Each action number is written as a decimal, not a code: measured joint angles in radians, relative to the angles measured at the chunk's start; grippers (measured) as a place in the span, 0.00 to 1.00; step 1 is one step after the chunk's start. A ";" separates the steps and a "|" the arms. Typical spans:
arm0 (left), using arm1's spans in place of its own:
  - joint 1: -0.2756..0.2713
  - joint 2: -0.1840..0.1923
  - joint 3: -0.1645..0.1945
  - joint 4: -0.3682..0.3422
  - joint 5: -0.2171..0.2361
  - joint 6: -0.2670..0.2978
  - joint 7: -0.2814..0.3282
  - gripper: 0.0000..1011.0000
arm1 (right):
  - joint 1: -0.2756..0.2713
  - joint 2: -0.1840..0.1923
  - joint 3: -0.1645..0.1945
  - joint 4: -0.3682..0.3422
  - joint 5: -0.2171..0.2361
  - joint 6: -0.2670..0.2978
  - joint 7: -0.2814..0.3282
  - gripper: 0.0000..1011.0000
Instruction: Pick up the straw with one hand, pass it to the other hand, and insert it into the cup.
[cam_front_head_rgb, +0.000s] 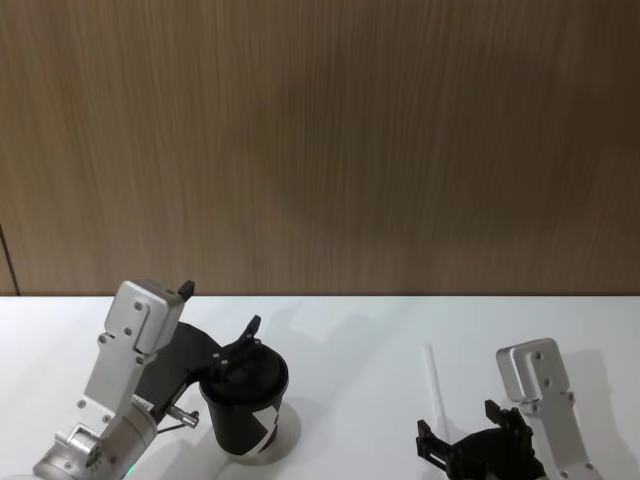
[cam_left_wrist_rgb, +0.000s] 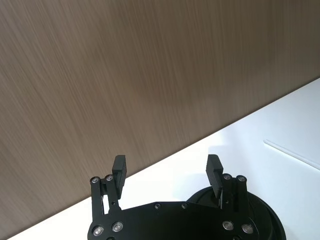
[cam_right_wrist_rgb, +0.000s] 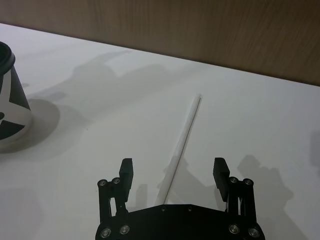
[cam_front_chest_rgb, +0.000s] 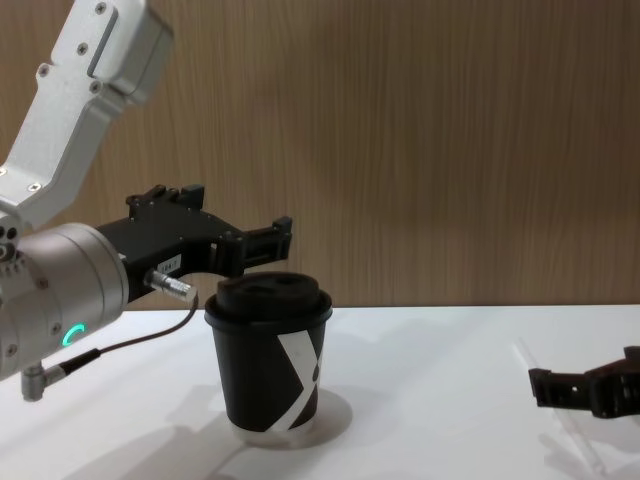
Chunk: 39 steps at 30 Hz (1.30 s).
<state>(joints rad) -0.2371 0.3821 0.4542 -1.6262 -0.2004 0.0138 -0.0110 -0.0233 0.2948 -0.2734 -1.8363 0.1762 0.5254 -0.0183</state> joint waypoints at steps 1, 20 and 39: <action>0.000 0.000 0.000 0.000 0.000 0.000 0.000 0.99 | 0.002 0.001 0.000 0.003 -0.001 0.001 0.002 0.99; 0.000 0.000 0.000 0.000 0.000 0.000 0.000 0.99 | 0.027 0.000 0.001 0.055 -0.014 0.013 0.031 0.99; 0.000 0.000 0.000 0.000 0.000 0.000 0.000 0.99 | 0.033 -0.009 0.016 0.075 -0.018 0.029 0.050 0.99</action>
<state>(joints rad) -0.2371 0.3822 0.4542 -1.6262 -0.2004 0.0138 -0.0109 0.0099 0.2854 -0.2579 -1.7612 0.1583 0.5541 0.0319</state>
